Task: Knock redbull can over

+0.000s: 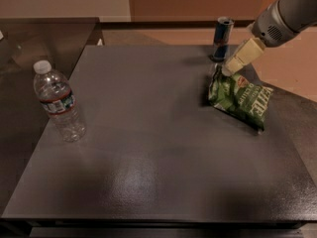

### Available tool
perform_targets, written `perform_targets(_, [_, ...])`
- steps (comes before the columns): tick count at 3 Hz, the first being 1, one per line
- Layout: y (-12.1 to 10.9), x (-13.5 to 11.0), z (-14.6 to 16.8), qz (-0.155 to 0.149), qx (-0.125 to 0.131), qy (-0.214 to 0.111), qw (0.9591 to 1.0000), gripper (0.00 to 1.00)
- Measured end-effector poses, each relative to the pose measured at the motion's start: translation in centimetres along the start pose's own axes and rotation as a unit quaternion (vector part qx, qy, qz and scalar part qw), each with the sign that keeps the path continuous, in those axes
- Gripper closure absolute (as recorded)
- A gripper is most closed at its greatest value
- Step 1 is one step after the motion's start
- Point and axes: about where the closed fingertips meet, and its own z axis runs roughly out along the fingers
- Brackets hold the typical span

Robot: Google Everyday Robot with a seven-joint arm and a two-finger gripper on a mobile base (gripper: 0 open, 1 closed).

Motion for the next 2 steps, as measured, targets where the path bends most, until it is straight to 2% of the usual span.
perform_targets(1, [-2.6, -0.5, 0.1, 0.05, 0.015, -0.031, 0.9982, 0.0])
perform_targets(2, [-4.2, -1.0, -0.1, 0.077, 0.051, -0.058, 0.9941, 0.0])
